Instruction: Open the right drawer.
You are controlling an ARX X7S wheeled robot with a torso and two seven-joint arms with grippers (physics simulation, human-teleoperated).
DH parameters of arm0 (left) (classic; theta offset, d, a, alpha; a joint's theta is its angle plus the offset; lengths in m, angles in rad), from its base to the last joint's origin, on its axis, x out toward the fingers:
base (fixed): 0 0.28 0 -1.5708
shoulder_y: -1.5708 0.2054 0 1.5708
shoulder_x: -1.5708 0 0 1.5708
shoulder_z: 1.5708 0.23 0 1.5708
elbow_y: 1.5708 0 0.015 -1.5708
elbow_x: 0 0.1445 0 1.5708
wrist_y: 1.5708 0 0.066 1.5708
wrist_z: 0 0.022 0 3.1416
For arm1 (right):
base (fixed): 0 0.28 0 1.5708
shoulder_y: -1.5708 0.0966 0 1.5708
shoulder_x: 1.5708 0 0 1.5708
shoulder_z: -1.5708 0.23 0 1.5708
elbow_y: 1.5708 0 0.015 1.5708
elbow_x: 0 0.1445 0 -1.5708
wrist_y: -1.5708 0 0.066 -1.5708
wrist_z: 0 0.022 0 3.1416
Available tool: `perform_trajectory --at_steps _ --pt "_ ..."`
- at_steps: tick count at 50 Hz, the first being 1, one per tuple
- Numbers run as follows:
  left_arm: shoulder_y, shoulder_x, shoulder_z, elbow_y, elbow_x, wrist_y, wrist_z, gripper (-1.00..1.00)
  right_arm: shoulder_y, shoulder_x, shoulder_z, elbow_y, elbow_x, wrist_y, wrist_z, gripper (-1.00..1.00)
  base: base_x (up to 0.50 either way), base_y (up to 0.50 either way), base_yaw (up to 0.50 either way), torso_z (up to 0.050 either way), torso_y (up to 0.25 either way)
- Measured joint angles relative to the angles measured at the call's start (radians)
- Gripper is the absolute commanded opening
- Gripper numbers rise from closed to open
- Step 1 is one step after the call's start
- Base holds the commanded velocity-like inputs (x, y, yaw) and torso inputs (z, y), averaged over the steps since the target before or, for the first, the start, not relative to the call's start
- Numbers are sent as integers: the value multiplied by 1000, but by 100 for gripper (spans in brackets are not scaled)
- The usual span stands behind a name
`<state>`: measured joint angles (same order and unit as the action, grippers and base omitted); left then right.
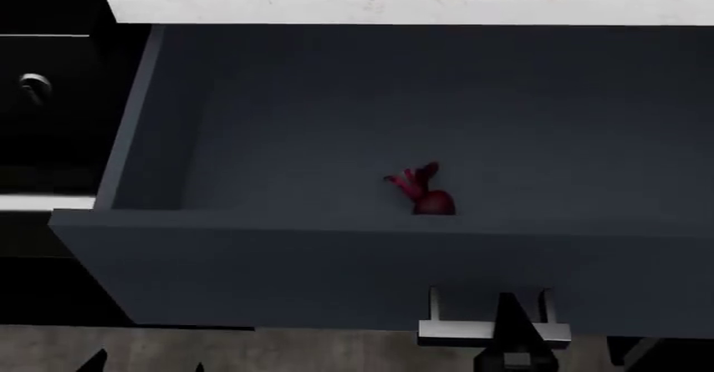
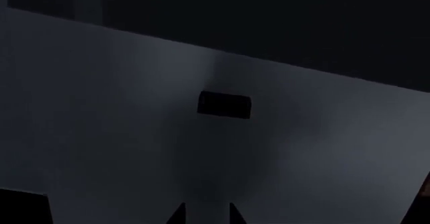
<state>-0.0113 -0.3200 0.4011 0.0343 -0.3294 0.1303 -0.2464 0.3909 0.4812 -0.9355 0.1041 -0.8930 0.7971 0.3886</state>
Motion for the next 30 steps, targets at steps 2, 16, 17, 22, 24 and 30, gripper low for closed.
perform_trajectory --at_steps 2,16,17,22,24,30 --pt "0 0 0 0 -1 0 0 100 0 1 0 -2 -1 0 -4 -100 -225 0 0 0 0" --pt "-1 -3 4 1 -4 0 -2 100 -2 5 -1 -15 -2 3 -18 -100 -223 1 0 0 1" --pt "-1 -3 4 1 -4 0 -3 100 -2 5 0 -15 -2 3 -17 -100 -219 1 0 0 0" --pt "-1 -4 5 2 -5 1 -3 100 -4 5 1 -18 0 2 -16 -100 -224 1 0 2 0" --pt "-1 -4 5 1 -6 2 -3 100 -5 4 2 -18 2 1 -15 -100 -225 1 0 0 0" --pt "-1 -5 6 1 -7 4 -4 100 -6 4 3 -20 2 0 -15 -100 -223 1 0 0 0"
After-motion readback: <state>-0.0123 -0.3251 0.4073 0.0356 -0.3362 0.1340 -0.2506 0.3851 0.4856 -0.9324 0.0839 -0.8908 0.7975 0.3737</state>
